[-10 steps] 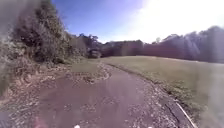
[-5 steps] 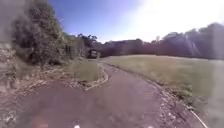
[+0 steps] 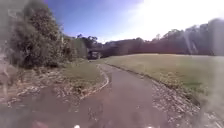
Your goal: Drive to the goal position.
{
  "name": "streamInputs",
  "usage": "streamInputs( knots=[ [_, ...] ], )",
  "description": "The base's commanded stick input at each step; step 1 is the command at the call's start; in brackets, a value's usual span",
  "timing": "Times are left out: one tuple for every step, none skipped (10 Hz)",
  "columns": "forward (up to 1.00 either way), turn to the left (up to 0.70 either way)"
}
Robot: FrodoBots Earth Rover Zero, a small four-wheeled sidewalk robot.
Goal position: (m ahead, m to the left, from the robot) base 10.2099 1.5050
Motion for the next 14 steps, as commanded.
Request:
streamInputs(
  knots=[
    [0.7, -0.31],
    [0.7, -0.31],
    [0.7, -0.31],
    [0.7, -0.31],
    [0.7, -0.31],
    [0.7, -0.23],
    [0.7, -0.07],
    [0.7, 0.0],
    [0.7, 0.0],
    [0.7, 0.0],
    [0.7, 0.0],
    [0.7, 0.0],
    [0.7, 0.0],
    [0.7, 0.0]
  ],
)
